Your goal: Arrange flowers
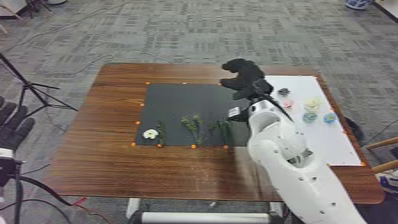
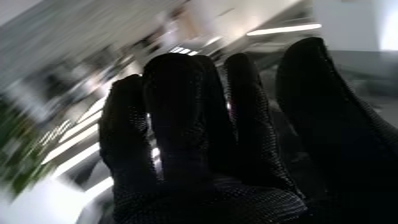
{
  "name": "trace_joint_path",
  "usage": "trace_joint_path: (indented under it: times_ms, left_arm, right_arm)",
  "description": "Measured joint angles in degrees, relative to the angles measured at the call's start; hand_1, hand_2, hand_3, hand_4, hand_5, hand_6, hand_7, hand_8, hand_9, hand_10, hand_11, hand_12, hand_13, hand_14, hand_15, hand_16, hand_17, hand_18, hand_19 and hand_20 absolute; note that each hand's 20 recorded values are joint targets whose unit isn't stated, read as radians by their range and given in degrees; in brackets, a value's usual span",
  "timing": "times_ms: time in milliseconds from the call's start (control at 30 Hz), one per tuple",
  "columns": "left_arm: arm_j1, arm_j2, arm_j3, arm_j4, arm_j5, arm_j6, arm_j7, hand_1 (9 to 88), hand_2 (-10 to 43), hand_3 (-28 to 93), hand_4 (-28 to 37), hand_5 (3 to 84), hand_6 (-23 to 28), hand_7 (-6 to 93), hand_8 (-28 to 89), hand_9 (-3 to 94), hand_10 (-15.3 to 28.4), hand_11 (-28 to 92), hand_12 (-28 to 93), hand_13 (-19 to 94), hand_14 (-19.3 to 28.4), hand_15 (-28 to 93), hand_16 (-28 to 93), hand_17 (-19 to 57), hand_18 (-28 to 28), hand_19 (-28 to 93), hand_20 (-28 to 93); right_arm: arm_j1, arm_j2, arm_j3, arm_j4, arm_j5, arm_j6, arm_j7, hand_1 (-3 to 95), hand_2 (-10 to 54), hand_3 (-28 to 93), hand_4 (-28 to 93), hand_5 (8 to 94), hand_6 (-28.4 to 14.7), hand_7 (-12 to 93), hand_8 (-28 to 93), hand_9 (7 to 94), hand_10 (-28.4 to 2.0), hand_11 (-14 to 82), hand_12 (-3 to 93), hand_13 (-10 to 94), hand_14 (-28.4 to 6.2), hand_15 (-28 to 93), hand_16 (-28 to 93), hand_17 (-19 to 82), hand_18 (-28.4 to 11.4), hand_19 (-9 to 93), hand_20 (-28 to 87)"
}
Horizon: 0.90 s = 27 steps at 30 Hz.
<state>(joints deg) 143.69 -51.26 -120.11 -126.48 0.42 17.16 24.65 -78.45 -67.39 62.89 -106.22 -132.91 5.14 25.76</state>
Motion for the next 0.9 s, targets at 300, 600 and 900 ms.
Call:
trace_joint_path:
  times_ms: [300,600,900]
  left_arm:
    - [3.33,-0.22,-0.55,-1.33,-1.29,0.03,2.15,21.0,19.9,66,-28.3,32.4,7.0,9.7,-7,29.6,12.9,12,12,22,12.6,24,-3,-4.1,10.4,22,11]
    - [4.51,-0.62,-0.55,-1.82,-1.96,0.06,2.79,21.1,20.0,66,-28.3,32.4,7.1,9.9,-7,29.6,12.8,13,13,22,12.6,24,-3,-4.1,10.4,22,11]
    - [4.53,-0.69,-0.59,-1.82,-2.38,0.02,2.79,21.1,20.1,66,-28.3,33.3,7.5,9.9,-7,29.8,13.0,13,13,22,12.6,24,-3,-4.2,10.4,22,11]
  right_arm:
    - [-7.39,4.57,11.47,-4.41,-3.54,-7.24,10.96,47.4,-9.5,79,-27,55.5,-5.6,11,-10,52.7,-14.3,8.8,9.9,69,-9.9,69,26,33,-24.2,82,38]
    - [-13.8,6.32,14.2,-5.42,-3.64,-14.55,14.51,50.1,-9.5,77,-28,51.8,-6.9,9,-10,46.2,-14.9,7.7,9.2,68,-9.0,68,31,33,-24.7,82,37]
    - [-15.46,6.93,15.3,-4.15,-4.89,-13.28,20.34,52.7,-9.5,76,-28,51.0,-7.2,9,-10,45.4,-15.2,8.5,8.9,68,-8.3,68,33,34,-24.9,83,36]
